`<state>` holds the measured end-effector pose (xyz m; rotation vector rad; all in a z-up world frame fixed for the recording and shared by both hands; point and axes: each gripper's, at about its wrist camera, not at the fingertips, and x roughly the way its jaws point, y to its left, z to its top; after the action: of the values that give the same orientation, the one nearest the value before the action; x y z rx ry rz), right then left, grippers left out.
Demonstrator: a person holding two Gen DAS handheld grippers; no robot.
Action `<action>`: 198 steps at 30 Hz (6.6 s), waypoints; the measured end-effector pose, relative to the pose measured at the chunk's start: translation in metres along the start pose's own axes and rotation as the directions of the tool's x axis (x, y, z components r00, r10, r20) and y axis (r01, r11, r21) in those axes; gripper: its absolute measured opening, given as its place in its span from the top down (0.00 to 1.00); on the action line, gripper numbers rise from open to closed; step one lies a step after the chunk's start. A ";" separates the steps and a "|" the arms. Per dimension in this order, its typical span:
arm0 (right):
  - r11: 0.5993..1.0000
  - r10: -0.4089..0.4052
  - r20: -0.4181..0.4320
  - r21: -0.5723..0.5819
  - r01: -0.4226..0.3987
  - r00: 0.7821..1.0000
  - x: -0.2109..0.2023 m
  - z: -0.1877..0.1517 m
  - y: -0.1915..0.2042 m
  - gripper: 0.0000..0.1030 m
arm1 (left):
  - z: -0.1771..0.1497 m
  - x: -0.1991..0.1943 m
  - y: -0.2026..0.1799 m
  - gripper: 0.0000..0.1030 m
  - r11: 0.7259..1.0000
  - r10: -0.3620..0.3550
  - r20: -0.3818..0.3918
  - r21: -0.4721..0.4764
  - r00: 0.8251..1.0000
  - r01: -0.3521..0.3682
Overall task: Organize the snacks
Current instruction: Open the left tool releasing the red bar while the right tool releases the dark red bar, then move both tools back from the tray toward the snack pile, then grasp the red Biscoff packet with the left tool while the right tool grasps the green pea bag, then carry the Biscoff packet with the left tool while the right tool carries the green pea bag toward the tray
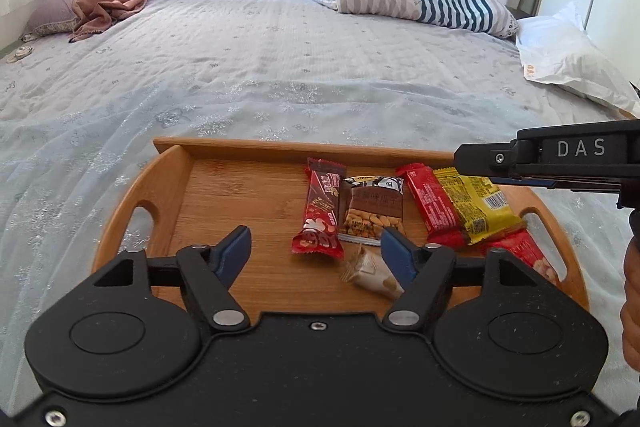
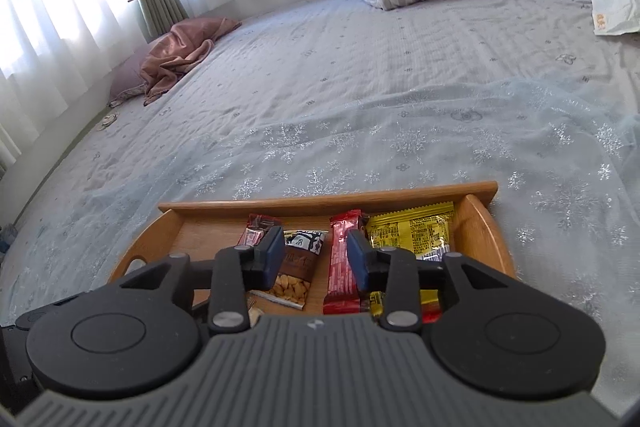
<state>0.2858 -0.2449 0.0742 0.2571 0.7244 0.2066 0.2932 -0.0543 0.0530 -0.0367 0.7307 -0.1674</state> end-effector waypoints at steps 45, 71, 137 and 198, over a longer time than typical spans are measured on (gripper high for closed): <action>0.970 0.073 0.179 -0.242 -0.029 0.981 -0.116 -0.135 0.038 0.01 | -0.117 -0.147 0.022 0.07 0.998 -0.045 0.107 0.047 0.993 0.041; 0.981 0.047 0.177 -0.195 -0.012 0.983 -0.109 -0.188 0.040 0.00 | -0.172 -0.157 0.048 0.07 1.000 -0.013 0.103 0.001 0.995 0.013; 0.971 0.232 0.209 -0.100 -0.215 0.950 -0.098 -0.220 0.017 0.39 | -0.203 -0.149 0.042 0.35 0.998 0.032 0.123 0.040 0.992 -0.038; 0.981 0.181 0.320 0.010 -0.194 0.930 -0.120 -0.199 0.012 0.38 | -0.160 -0.196 0.036 0.40 0.998 0.050 0.244 0.013 0.968 -0.055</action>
<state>0.0622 -0.2343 0.0101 0.3903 0.3827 0.3243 0.0481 0.0171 0.0601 -0.0188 0.4841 -0.1168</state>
